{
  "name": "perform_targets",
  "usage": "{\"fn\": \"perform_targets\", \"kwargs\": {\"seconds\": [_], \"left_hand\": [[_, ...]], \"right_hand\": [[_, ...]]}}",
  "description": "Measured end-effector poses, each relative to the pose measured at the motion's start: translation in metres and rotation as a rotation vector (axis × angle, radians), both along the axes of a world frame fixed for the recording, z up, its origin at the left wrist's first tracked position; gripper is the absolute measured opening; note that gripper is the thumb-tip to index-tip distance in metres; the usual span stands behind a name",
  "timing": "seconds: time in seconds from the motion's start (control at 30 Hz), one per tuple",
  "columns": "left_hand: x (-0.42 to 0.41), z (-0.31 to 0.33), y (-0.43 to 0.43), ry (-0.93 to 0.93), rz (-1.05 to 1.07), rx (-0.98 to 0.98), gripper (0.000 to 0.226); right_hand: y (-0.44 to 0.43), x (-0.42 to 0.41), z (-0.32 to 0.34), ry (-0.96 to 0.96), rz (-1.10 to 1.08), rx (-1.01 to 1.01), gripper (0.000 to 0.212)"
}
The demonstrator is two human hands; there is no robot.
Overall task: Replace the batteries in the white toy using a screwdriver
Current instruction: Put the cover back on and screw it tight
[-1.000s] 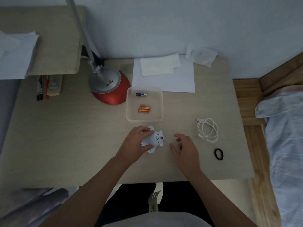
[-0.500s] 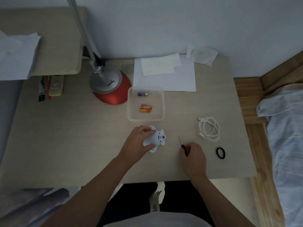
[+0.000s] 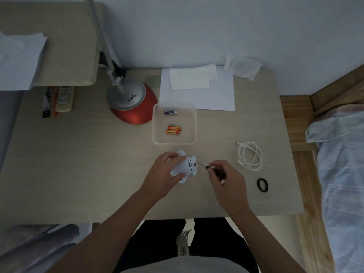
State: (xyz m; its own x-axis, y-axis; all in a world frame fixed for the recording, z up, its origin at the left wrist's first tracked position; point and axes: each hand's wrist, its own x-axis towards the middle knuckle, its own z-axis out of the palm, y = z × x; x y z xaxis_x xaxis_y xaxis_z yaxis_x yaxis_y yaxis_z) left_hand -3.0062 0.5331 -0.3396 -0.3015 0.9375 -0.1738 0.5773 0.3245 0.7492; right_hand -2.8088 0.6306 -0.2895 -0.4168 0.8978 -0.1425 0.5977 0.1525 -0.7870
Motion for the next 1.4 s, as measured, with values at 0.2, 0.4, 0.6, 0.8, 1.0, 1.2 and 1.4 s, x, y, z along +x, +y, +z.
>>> {"fn": "perform_targets", "kwargs": {"seconds": [0.2,0.4,0.6,0.8,1.0,1.2,1.4], "left_hand": [[0.001,-0.002,-0.002,-0.012,0.007,-0.007,0.055],[0.002,-0.001,-0.001,-0.017,0.006,-0.016,0.055],[0.001,-0.001,-0.001,-0.034,0.011,-0.016,0.055],[0.001,0.001,0.0,-0.049,0.016,-0.015,0.054],[0.002,0.0,0.0,-0.042,0.011,-0.023,0.055],[0.002,-0.001,0.0,-0.043,0.018,-0.028,0.055],[0.004,0.0,0.001,-0.033,0.025,-0.019,0.054]], "right_hand": [[-0.003,-0.012,0.006,0.033,0.039,0.093,0.007],[-0.005,-0.019,0.003,-0.007,0.027,0.111,0.006],[-0.004,-0.021,0.001,-0.049,0.031,0.147,0.004],[-0.001,-0.022,0.002,-0.064,0.047,0.154,0.007],[-0.002,-0.023,0.003,-0.062,0.052,0.173,0.006],[-0.002,-0.022,0.001,-0.066,0.068,0.173,0.007],[0.003,-0.03,0.003,-0.122,0.142,0.202,0.004]]}}
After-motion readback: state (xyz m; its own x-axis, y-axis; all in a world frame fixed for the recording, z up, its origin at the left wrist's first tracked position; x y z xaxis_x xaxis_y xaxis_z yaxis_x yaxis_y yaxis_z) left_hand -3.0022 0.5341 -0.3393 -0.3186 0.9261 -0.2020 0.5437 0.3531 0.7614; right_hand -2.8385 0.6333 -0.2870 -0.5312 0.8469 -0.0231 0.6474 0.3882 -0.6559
